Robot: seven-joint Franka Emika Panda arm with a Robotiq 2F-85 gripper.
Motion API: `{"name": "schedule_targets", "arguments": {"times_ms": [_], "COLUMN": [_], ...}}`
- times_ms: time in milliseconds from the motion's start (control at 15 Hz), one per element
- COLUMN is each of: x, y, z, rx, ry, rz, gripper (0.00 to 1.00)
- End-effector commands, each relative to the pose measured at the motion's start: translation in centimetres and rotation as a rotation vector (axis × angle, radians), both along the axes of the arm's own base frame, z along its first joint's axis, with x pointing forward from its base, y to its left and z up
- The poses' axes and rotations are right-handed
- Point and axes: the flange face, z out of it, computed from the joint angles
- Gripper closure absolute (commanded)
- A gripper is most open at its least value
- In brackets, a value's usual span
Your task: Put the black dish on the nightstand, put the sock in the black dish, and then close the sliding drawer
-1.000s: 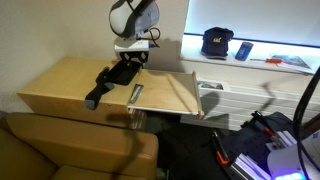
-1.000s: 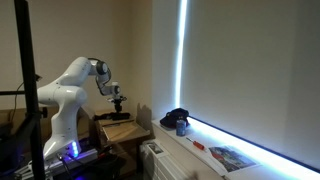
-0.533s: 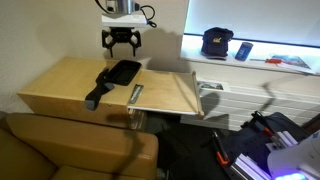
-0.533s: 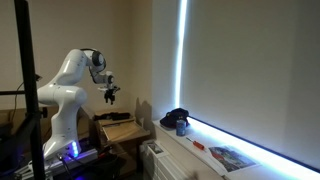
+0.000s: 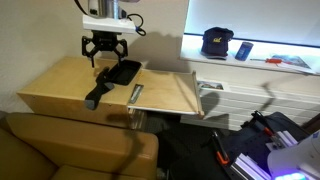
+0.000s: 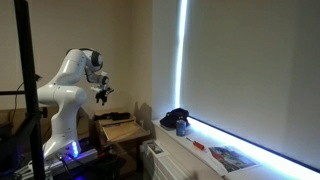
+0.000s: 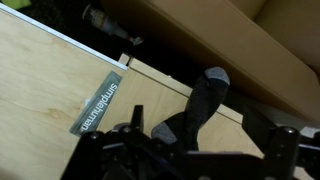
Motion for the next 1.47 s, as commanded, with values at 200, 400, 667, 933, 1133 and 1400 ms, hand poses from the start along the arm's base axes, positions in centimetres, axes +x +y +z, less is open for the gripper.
{"name": "schedule_targets", "arguments": {"times_ms": [200,400,667,933,1133,1400], "x": [-1.3,-1.8,-0.7,1.4,3.0,4.1], "y": [6.0,8.8,10.4,11.1,11.1,10.5], "z": [-6.4,-10.8,-15.1,-16.3,-16.6,-16.7], "rx": [0.021,-0.068,-0.185,-0.163,-0.134,-0.113], "ry": [-0.001,-0.063,-0.141,-0.175,-0.184,-0.186], "rz": [0.039,0.086,0.103,0.071,0.042,0.004], "gripper": [0.00,0.00,0.00,0.34,0.55,0.84]}}
